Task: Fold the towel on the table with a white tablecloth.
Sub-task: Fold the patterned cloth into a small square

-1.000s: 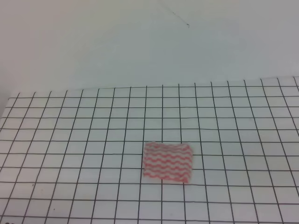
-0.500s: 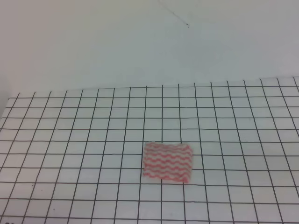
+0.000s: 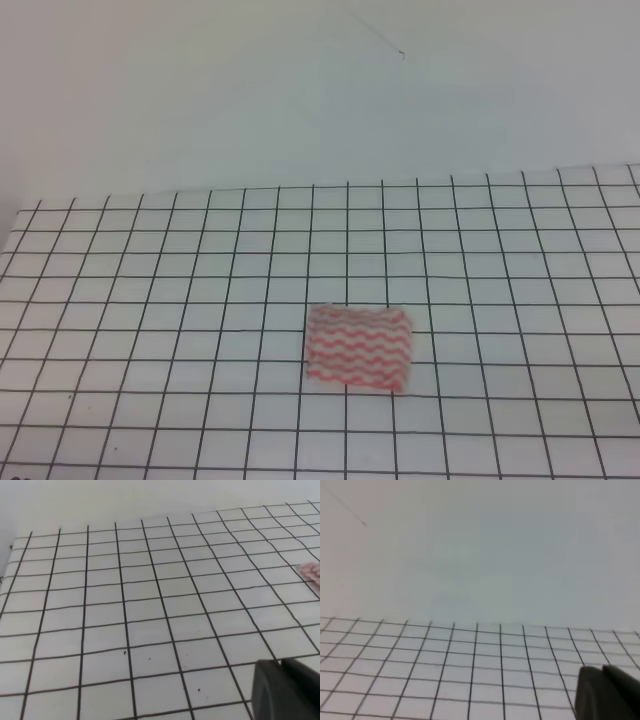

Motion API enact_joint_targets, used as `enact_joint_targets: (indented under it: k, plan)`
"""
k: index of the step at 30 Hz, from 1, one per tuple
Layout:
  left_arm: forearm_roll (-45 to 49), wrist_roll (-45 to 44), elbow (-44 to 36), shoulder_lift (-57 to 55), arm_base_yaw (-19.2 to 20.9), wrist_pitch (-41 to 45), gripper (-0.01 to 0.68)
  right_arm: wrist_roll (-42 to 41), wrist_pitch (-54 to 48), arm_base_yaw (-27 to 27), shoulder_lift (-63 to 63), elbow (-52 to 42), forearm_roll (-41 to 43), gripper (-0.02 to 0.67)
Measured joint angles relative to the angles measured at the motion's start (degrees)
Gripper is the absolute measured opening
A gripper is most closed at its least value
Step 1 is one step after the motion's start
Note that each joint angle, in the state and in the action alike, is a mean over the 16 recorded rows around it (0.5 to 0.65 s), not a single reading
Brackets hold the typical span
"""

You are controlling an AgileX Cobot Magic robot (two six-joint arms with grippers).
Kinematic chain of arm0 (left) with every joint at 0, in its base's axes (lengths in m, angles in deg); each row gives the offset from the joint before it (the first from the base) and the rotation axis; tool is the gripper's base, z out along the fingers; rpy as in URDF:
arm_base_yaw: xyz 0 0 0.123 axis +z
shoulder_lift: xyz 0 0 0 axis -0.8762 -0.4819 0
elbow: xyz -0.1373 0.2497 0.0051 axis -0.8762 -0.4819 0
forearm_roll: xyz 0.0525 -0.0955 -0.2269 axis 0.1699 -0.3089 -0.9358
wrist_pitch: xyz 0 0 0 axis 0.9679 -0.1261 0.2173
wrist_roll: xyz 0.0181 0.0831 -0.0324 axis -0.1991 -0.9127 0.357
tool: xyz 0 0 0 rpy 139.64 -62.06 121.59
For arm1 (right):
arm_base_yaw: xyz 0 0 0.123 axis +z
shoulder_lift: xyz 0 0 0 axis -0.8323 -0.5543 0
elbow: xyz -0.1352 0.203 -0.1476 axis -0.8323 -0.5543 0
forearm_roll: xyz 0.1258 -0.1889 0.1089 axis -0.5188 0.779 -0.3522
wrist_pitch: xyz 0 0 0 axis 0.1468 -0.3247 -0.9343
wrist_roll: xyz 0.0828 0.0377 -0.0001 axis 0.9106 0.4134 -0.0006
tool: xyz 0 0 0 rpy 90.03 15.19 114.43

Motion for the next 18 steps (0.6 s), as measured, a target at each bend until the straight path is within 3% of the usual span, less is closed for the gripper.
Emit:
enact_joint_targets:
  k: [6,18]
  plan:
    - [0.0,-0.06,0.0,0.0,0.0,0.0,0.0,10.65,-2.85,-0.01,1.59,-5.55,8.83,0.001]
    - [0.0,-0.48,0.0,0.0,0.0,0.0,0.0,8.29,-7.91,0.01,1.81,-6.71,8.54,0.0]
